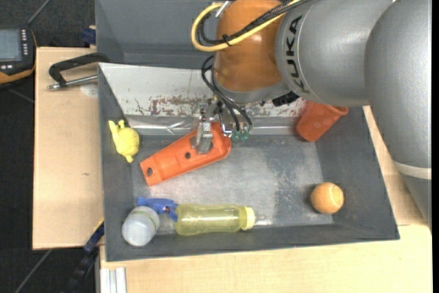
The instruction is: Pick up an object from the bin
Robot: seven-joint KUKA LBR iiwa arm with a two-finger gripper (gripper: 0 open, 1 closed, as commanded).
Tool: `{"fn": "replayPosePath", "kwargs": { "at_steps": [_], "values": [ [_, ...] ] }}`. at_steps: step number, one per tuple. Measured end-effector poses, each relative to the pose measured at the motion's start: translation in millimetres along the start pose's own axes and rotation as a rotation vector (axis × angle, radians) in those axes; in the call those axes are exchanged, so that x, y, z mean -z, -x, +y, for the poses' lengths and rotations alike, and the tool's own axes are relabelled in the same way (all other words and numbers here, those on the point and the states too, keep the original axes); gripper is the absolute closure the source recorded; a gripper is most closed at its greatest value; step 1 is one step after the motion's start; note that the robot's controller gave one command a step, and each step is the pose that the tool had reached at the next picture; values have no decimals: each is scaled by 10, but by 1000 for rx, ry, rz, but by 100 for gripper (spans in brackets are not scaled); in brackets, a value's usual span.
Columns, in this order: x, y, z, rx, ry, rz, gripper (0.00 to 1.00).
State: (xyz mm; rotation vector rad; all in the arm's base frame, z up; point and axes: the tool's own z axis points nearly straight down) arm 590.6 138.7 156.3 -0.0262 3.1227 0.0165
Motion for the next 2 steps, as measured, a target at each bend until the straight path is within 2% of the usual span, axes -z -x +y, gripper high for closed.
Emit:
{"fn": "replayPosePath", "kwargs": {
  "at_steps": [1,2],
  "values": [
    [277,20,-89,-25,-3,18,100],
    [981,-10,-121,-18,0,2,100]
  ]
}}
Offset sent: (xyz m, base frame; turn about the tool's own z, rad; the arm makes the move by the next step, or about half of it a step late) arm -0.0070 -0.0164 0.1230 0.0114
